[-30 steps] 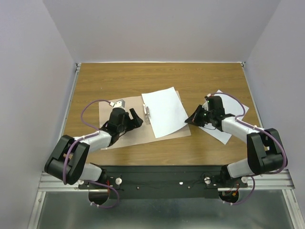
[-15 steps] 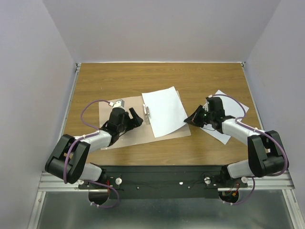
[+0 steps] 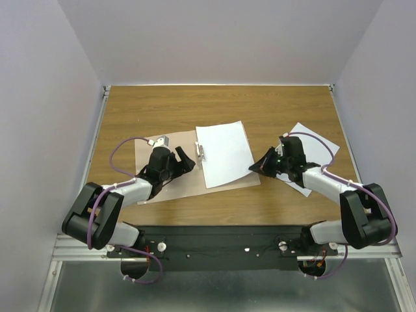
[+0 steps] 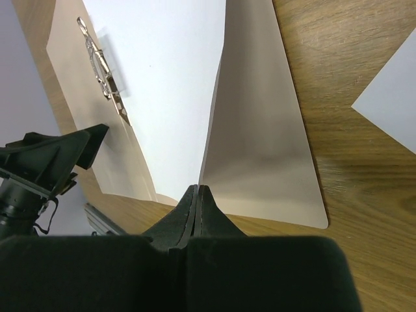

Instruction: Put the files into the folder

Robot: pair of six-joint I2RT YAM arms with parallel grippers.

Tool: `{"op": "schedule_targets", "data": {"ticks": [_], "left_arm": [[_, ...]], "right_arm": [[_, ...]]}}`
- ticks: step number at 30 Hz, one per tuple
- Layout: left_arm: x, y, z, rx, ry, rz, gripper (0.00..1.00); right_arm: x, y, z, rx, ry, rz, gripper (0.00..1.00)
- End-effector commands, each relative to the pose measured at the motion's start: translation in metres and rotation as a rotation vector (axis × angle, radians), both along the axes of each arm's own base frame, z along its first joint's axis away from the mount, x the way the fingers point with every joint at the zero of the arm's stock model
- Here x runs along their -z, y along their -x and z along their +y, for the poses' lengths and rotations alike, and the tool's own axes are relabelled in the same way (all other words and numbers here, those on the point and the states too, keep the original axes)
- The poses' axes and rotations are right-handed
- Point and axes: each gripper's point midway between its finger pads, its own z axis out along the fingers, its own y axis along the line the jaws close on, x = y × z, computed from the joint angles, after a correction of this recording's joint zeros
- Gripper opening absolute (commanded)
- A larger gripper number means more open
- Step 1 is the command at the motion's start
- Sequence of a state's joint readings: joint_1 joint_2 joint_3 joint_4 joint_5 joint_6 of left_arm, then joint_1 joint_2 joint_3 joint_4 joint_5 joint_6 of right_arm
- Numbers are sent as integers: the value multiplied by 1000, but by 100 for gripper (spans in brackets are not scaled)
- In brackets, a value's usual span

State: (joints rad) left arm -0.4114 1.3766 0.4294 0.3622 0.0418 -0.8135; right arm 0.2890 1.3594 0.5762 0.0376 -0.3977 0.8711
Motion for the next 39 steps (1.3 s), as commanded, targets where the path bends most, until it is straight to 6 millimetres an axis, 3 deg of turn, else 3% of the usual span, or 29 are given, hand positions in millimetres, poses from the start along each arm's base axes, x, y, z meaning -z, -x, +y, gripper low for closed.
{"op": "schedule_targets", "data": {"ticks": [1, 39], "left_arm": [[16, 12, 6, -7, -11, 57, 90], [34, 12, 9, -32, -34, 118, 91]], "right_arm": [[-1, 5, 2, -25, 1, -31, 1], [4, 21, 1, -86, 28, -32, 1]]}}
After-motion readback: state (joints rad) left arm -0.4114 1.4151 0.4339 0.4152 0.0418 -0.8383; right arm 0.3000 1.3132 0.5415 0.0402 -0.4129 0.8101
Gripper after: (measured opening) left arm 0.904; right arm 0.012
